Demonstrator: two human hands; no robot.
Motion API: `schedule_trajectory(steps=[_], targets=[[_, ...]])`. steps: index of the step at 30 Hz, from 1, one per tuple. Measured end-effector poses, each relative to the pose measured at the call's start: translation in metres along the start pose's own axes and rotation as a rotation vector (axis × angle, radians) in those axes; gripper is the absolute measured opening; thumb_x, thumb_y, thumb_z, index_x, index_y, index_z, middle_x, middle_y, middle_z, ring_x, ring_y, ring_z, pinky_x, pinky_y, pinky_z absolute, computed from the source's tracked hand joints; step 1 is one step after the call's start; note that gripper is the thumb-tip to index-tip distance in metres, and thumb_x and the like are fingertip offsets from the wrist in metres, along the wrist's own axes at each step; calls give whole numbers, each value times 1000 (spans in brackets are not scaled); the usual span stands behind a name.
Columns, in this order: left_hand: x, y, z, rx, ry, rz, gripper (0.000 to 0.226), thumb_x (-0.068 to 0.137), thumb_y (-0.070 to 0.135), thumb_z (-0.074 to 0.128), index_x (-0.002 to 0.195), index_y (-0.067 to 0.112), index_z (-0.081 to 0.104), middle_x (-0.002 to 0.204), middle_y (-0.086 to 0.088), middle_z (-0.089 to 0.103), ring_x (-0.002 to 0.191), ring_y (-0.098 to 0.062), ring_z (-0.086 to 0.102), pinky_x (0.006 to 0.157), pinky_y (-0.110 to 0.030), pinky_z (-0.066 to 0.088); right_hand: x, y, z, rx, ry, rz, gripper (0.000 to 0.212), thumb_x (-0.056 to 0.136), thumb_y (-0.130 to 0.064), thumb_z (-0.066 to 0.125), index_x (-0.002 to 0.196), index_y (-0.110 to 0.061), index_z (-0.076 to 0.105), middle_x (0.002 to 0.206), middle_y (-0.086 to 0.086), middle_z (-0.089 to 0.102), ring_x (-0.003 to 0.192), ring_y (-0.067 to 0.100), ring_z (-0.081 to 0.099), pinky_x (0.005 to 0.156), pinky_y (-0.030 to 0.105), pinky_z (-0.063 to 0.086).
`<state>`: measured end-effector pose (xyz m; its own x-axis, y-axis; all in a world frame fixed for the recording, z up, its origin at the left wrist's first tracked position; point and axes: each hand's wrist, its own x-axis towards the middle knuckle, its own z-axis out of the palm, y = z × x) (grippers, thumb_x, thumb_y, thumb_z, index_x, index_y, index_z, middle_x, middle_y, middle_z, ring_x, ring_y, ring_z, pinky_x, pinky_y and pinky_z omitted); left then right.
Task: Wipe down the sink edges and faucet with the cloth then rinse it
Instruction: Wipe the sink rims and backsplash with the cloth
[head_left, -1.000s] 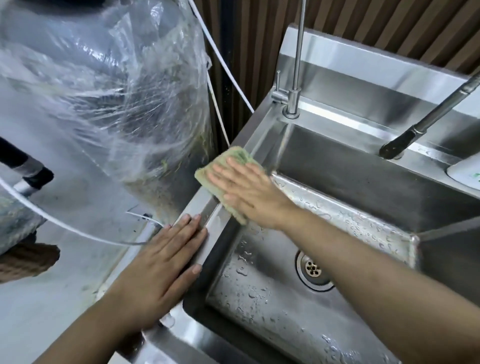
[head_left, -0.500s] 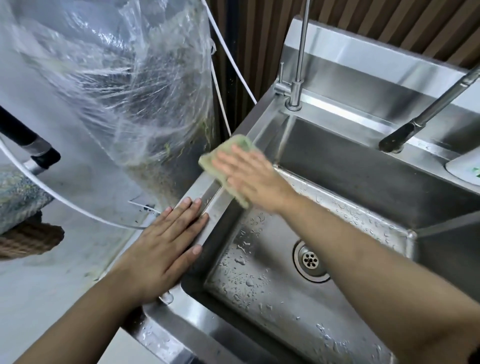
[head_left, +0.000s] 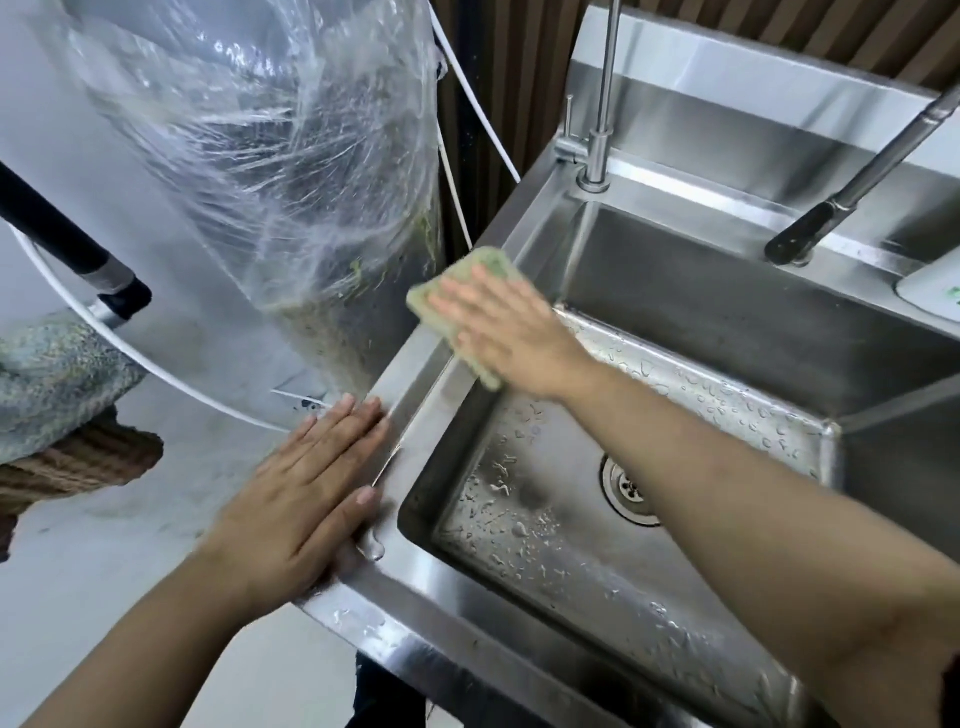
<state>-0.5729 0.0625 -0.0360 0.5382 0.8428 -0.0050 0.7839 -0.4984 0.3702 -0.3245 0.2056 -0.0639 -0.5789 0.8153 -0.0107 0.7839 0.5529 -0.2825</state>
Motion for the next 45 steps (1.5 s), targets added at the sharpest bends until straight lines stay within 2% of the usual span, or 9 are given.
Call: schedule_trajectory(steps=[4, 11, 17, 22, 28, 32, 36, 40, 45], targets=[[-39, -3, 5, 7, -27, -10, 54, 99, 43, 20, 147, 19, 23, 157, 1, 19, 144, -19, 14, 113, -40, 13, 9, -20, 1, 4, 77, 274, 48, 102, -33, 20, 149, -31, 9, 159, -9, 4, 146, 19, -10, 116, 40, -11], [-51, -16, 17, -10, -25, 44, 55, 99, 43, 19, 147, 16, 23, 157, -2, 15, 145, -20, 9, 114, -41, 12, -35, -76, 17, 116, -36, 22, 49, 102, -37, 24, 148, -34, 9, 158, -14, 2, 142, 10, -15, 114, 34, -13], [-52, -15, 21, -9, 25, 63, 55, 97, 41, 23, 145, 15, 27, 156, -3, 19, 145, -17, 8, 115, -37, 10, -11, -79, 17, -64, 24, 373, 51, 100, -37, 11, 150, -30, 5, 159, -7, 4, 146, 23, -8, 117, 43, -6], [-69, -24, 18, -41, 25, 154, 53, 97, 35, 28, 143, 10, 32, 154, -4, 26, 144, -18, 14, 114, -39, 17, -59, -124, 28, 83, -82, 56, 50, 102, -39, 24, 149, -35, 6, 158, -16, -3, 142, 9, -18, 109, 25, -22], [-74, -31, 19, -90, 7, 203, 53, 98, 38, 24, 144, 12, 31, 154, -1, 24, 144, -13, 10, 116, -26, 8, -31, -119, 21, 72, -92, 294, 48, 102, -38, 19, 149, -36, 5, 159, -13, -2, 144, 15, -16, 117, 39, -12], [-80, -41, 5, -289, 136, 128, 51, 98, 42, 21, 137, 18, 42, 146, 5, 36, 140, -8, 23, 112, -17, 14, -70, -154, 30, 233, -160, 96, 48, 100, -39, 24, 148, -37, 14, 156, -19, 1, 142, 7, -18, 112, 30, -19], [-67, -41, -8, -312, 233, 87, 50, 96, 42, 22, 139, 22, 39, 145, 13, 31, 140, -3, 19, 111, -14, 11, -99, -173, 27, 475, -133, -22, 48, 96, -23, 46, 143, -21, 36, 148, -16, 22, 144, 8, 2, 115, 27, -9], [-25, -33, -6, -204, 137, 159, 55, 95, 44, 18, 143, 20, 33, 151, 6, 29, 142, -6, 12, 116, -28, 10, -117, -178, 22, 670, 189, 378, 43, 96, -11, 49, 139, -10, 42, 148, 4, 37, 137, 3, 20, 118, 27, 5], [-9, -31, 12, 47, 10, 218, 65, 92, 47, 10, 146, 15, 25, 155, -4, 20, 141, -12, 8, 115, -37, 9, -111, -200, 39, 323, 72, 467, 48, 102, -25, 34, 148, -17, 23, 158, 2, 12, 146, 10, 5, 114, 23, -4]])
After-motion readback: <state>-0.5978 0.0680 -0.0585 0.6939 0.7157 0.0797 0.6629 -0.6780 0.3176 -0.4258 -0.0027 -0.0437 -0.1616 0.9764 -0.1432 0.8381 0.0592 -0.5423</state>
